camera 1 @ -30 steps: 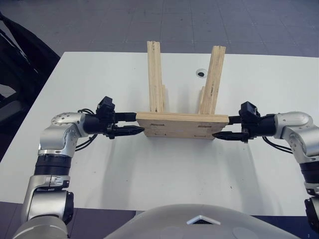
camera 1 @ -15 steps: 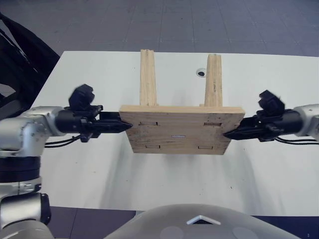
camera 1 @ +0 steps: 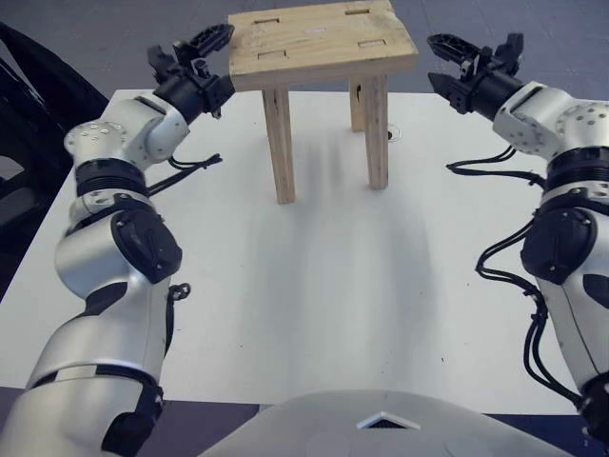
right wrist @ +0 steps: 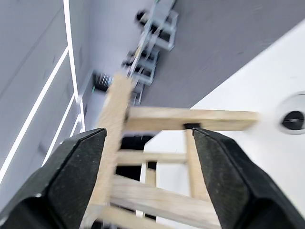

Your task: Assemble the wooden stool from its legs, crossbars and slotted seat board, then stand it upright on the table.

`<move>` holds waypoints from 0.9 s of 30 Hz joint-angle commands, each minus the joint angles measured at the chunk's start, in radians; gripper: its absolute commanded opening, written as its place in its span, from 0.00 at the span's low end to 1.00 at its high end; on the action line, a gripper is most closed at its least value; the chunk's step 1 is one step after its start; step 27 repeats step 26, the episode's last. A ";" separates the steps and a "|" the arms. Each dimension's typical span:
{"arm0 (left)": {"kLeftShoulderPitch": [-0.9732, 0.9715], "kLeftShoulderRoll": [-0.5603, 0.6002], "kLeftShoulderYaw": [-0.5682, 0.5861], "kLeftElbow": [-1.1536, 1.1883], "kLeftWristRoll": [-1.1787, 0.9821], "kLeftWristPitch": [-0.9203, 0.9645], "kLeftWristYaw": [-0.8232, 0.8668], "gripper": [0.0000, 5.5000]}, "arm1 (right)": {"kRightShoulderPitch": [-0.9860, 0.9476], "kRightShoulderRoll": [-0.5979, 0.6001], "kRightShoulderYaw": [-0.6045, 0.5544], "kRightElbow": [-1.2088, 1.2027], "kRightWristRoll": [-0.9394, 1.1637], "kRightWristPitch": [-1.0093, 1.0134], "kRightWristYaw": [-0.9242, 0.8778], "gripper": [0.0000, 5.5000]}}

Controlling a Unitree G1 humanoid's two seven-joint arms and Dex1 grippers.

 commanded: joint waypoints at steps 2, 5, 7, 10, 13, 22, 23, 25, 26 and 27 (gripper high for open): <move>-0.080 -0.009 0.067 0.104 0.093 -0.316 0.188 0.77 | -0.176 0.031 -0.092 0.155 -0.054 -0.256 -0.152 0.61; -0.032 0.035 -0.086 0.045 0.309 -0.383 -0.016 0.77 | -0.180 0.015 0.064 0.114 -0.254 -0.278 0.009 0.61; 0.019 0.042 -0.157 -0.039 0.418 -0.452 -0.094 0.77 | -0.140 0.018 0.181 0.036 -0.376 -0.289 0.117 0.61; 0.306 -0.021 -0.381 -0.508 0.640 -0.554 -0.153 0.77 | 0.198 0.051 0.399 -0.448 -0.560 -0.336 0.152 0.61; 0.624 -0.096 -0.491 -0.999 0.760 -0.574 -0.053 0.77 | 0.550 0.090 0.499 -0.911 -0.670 -0.340 0.045 0.61; 1.009 -0.244 -0.665 -1.551 0.964 -0.528 0.081 0.77 | 0.969 0.168 0.629 -1.409 -0.875 -0.313 -0.117 0.61; 1.026 -0.257 -0.678 -1.564 0.975 -0.512 0.086 0.77 | 0.988 0.184 0.639 -1.433 -0.880 -0.296 -0.125 0.61; 1.048 -0.273 -0.691 -1.579 0.996 -0.489 0.087 0.77 | 1.014 0.197 0.652 -1.472 -0.904 -0.275 -0.133 0.61; 1.060 -0.282 -0.686 -1.590 1.000 -0.479 0.094 0.77 | 1.015 0.202 0.650 -1.480 -0.906 -0.265 -0.130 0.61; 1.060 -0.282 -0.686 -1.590 1.000 -0.479 0.094 0.77 | 1.015 0.202 0.650 -1.480 -0.906 -0.265 -0.130 0.61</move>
